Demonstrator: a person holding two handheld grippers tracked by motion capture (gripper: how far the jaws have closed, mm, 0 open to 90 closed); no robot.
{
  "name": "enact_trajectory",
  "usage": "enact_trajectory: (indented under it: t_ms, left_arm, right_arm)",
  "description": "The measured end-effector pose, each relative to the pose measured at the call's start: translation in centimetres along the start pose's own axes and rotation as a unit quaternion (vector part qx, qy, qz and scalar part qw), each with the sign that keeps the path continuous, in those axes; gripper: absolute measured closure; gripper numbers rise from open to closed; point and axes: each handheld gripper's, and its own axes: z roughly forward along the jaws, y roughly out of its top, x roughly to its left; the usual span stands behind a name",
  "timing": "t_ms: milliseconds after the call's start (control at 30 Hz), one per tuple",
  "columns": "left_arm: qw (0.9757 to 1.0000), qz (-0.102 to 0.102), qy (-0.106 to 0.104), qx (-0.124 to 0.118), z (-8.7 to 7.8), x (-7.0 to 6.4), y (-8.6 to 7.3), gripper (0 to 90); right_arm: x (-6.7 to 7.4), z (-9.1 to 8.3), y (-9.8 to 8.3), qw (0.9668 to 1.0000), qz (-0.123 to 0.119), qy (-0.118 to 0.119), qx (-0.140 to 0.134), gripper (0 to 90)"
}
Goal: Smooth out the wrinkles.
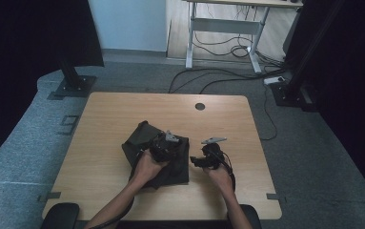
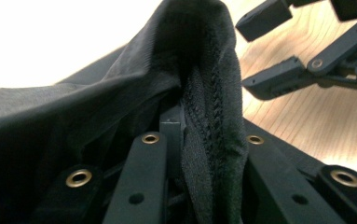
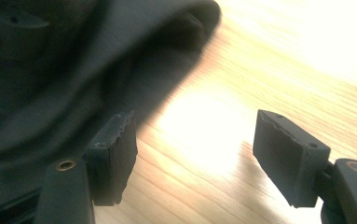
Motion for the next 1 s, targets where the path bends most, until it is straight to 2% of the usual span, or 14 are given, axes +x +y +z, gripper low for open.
enact_trajectory:
  t_ms: [133,200,300,433,533,633,767,833,900,1000]
  left_arm:
    - [0.9997,-0.005,-0.009,0.020,1.3,-0.2,-0.4,74.8]
    - [0.9995,-0.006,-0.017,0.026,1.7,-0.3,-0.4,69.7]
    - [0.9994,-0.002,-0.021,0.028,1.8,-0.6,-0.3,60.7]
    - [0.9988,-0.013,-0.045,0.016,1.3,-0.5,0.2,48.7]
    - [0.9981,-0.019,-0.058,-0.003,0.1,-0.3,1.0,41.7]
    - [0.9963,-0.033,-0.075,-0.026,-1.3,0.2,2.0,36.0]
    - [0.9954,-0.033,-0.073,-0.052,-3.3,1.3,2.9,28.5]
    - [0.9946,-0.038,-0.070,-0.067,-4.4,2.0,3.1,24.9]
    - [0.9940,-0.041,-0.063,-0.080,-5.6,2.7,3.2,20.9]
    - [0.9929,-0.047,-0.047,-0.099,-7.5,3.8,3.2,15.6]
  right_arm:
    - [-0.7,0.1,-0.3,0.9998,-0.003,-0.020,0.006,30.3]
    - [-1.1,0.1,-0.5,0.9996,-0.001,-0.027,0.006,30.4]
    - [-1.6,0.2,-0.9,0.9995,0.004,-0.030,0.011,30.3]
    - [-2.0,0.3,-1.2,0.9995,0.008,-0.029,0.005,29.6]
    - [-2.2,0.3,-1.4,0.9996,0.008,-0.025,-0.007,28.2]
    - [-2.2,0.5,-1.6,0.9996,0.005,-0.023,-0.018,24.4]
    - [-1.9,1.0,-1.7,0.9992,-0.019,-0.027,-0.024,14.2]
    - [-1.4,1.3,-1.8,0.9980,-0.047,-0.038,-0.021,9.9]
    - [-1.3,1.6,-2.0,0.9980,-0.045,-0.037,-0.027,5.1]
    - [-1.2,1.7,-2.0,0.9978,-0.045,-0.039,-0.029,3.7]
